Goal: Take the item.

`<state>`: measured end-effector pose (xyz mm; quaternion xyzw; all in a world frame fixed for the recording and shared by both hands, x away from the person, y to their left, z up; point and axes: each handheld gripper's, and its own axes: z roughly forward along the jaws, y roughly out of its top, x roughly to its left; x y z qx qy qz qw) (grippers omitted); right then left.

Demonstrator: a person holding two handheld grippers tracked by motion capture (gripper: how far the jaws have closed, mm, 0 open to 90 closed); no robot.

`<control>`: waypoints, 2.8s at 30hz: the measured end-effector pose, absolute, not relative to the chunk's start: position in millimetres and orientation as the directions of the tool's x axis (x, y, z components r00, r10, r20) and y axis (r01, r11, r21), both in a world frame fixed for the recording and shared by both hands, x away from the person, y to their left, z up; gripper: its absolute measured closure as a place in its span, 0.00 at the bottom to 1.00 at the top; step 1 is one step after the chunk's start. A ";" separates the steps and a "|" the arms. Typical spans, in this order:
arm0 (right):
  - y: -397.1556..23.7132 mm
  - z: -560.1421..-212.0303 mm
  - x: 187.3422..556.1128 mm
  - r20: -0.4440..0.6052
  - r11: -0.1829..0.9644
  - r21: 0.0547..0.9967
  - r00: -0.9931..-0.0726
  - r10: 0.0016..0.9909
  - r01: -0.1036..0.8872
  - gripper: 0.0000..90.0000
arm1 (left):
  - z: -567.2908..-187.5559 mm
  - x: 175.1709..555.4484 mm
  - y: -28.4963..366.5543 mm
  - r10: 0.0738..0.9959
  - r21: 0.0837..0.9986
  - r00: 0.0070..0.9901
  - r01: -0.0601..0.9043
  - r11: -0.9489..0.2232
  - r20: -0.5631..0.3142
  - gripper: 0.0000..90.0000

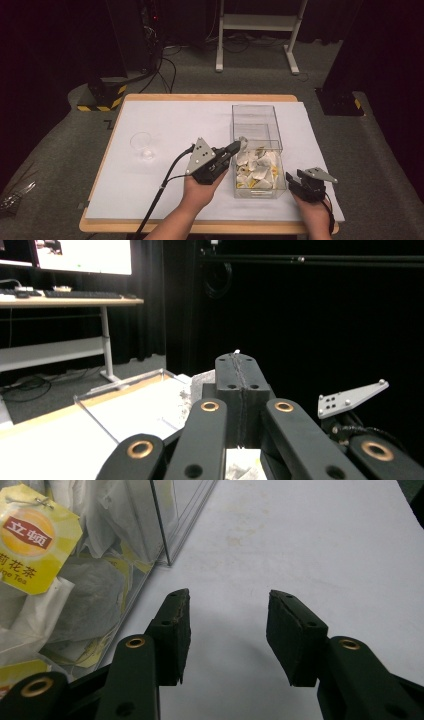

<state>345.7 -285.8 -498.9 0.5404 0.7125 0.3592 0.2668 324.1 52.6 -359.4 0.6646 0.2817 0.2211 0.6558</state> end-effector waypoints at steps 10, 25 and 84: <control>-285.9 -499.0 345.6 0.008 0.157 0.800 -0.272 0.962 0.579 0.58 | -352.4 322.4 51.4 0.657 0.998 0.751 0.051 0.041 -0.066 1.00; -285.9 -499.1 345.9 0.005 0.161 0.799 -0.274 0.962 0.579 0.58 | -334.9 323.9 69.4 0.679 0.994 0.730 0.007 0.107 -0.078 1.00; -284.2 -499.5 346.4 -0.011 0.172 0.794 -0.269 0.963 0.582 0.58 | -336.0 338.8 186.0 0.829 0.990 0.548 -0.011 0.143 -0.114 1.00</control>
